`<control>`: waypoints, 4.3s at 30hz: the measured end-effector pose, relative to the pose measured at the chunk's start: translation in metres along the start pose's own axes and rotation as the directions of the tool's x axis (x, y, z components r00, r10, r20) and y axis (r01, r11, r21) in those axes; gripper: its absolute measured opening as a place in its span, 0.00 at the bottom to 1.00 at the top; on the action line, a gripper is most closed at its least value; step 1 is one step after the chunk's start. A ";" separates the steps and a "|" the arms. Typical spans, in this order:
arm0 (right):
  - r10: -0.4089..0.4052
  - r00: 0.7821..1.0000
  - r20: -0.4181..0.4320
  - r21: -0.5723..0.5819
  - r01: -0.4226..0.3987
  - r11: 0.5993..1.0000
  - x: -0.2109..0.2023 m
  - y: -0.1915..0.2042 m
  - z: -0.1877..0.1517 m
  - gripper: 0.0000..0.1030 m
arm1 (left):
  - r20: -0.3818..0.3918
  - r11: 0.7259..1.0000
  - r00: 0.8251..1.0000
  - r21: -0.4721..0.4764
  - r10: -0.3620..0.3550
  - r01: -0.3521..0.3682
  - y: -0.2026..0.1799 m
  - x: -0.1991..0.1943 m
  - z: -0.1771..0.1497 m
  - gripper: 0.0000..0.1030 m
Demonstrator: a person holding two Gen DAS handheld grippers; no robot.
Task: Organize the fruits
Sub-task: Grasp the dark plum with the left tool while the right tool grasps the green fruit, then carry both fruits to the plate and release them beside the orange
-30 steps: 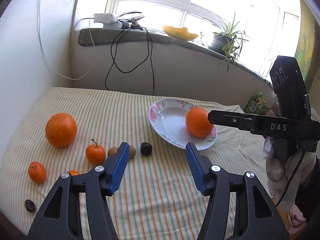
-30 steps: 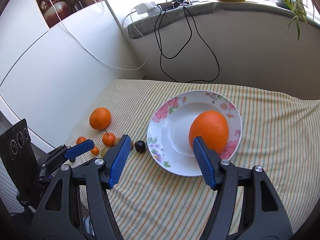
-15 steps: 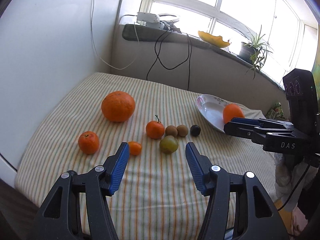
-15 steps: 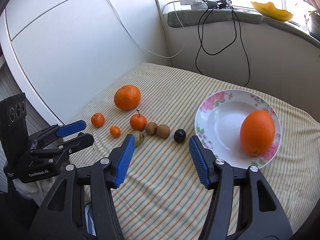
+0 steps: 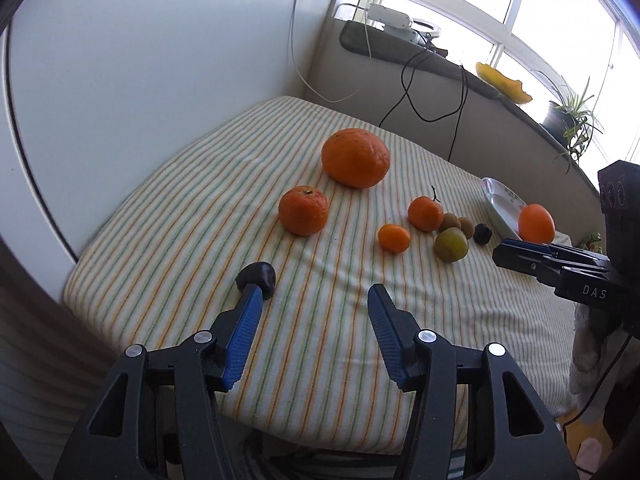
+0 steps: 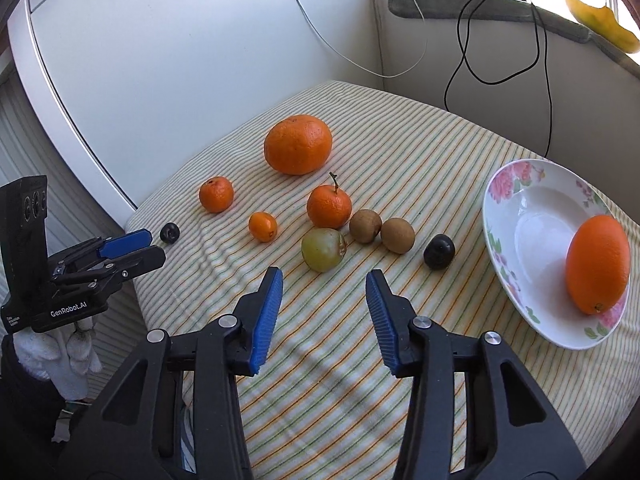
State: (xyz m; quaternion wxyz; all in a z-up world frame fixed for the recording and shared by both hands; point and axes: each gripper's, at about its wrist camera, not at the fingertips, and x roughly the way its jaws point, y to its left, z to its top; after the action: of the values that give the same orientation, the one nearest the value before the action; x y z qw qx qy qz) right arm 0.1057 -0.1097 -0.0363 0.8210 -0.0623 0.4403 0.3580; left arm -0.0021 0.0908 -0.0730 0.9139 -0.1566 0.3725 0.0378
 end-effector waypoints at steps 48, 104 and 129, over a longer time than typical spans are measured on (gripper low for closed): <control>0.034 0.996 -0.082 0.092 -0.026 0.995 0.053 -0.003 0.019 0.25 | 0.017 0.998 0.999 -0.050 0.031 -0.030 0.037 0.013 0.010 0.21; -0.179 0.983 0.040 0.260 0.163 0.952 -0.059 -0.121 -0.015 0.25 | -0.074 0.890 0.928 0.265 -0.366 0.372 -0.200 0.085 0.072 0.21; -0.215 0.977 -0.002 0.199 0.211 0.957 -0.039 -0.127 -0.008 0.26 | -0.143 0.874 0.915 0.273 -0.376 0.402 -0.225 0.117 0.071 0.23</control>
State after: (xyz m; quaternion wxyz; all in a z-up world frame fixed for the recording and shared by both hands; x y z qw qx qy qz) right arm 0.1677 -0.2274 -0.0385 0.8612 -0.0237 0.4563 0.2226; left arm 0.1714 -0.1056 -0.0478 0.8989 -0.0909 0.3736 -0.2101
